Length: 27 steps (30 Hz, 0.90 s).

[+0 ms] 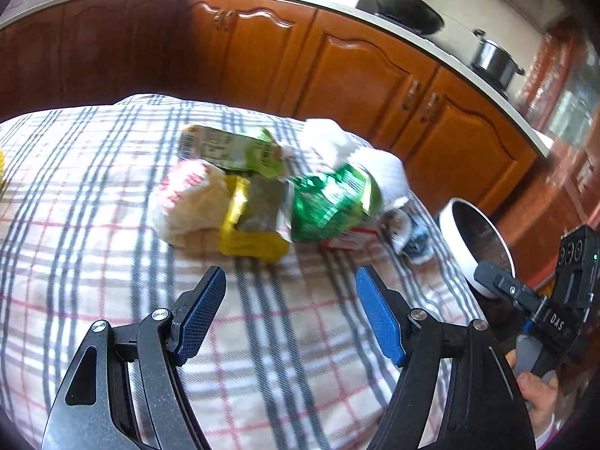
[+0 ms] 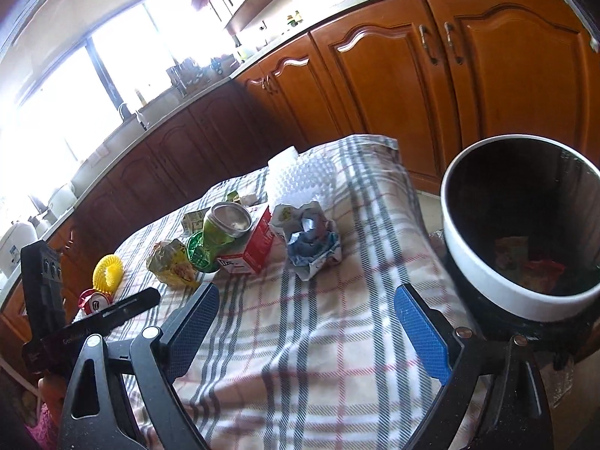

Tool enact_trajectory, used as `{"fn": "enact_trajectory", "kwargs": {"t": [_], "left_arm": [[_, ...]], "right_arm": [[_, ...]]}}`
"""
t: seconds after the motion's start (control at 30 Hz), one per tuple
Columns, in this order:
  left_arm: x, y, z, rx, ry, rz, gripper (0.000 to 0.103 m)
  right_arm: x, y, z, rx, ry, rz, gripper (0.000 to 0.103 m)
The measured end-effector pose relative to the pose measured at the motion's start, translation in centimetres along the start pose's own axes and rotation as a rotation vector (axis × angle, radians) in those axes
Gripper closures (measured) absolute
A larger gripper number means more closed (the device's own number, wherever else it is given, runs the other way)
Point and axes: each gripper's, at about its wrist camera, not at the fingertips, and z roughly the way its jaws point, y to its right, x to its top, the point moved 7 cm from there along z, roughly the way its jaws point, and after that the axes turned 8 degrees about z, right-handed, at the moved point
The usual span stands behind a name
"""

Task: Collect trash
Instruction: 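Grasp the yellow wrapper with the left tool while the right tool grasps crumpled foil, then carry the yellow wrapper and foil into the bin and release both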

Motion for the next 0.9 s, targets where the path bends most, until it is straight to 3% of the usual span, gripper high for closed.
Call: {"fn": "enact_trajectory", "kwargs": {"t": [0.27,0.37,0.43,0.53,0.57,0.63,0.67,0.9], "left_arm": [[2.0,-2.2,1.0,0.052,0.016,-0.016,0.031],[2.6,-2.8,2.1,0.06,-0.001,-0.01,0.044],[2.6,-2.9,2.8,0.05,-0.02,-0.009,0.059],[2.5,-2.6,3.2,0.025,-0.02,0.004,0.07],[2.5,-2.4,3.2,0.023,-0.017,0.015,0.072],[2.5,-2.0,2.9,0.032,-0.01,0.041,0.087],[2.5,-1.9,2.7,0.034,-0.007,0.051,0.089],[1.8,-1.2,0.5,0.018,0.013,0.082,0.097]], "right_arm": [[1.1,-0.6,2.4,-0.009,-0.031,-0.027,0.008],[1.6,-0.8,3.8,-0.019,-0.054,-0.041,0.008],[1.8,-0.7,4.7,-0.032,-0.067,-0.046,0.009],[2.2,-0.3,6.4,-0.056,-0.095,-0.04,0.016],[2.2,-0.1,7.0,-0.067,-0.105,-0.036,0.023],[2.0,0.2,7.8,-0.081,-0.122,-0.033,0.045],[1.8,0.3,8.1,-0.091,-0.132,-0.032,0.067],[1.1,-0.1,5.4,-0.079,-0.082,-0.063,0.079]]}}
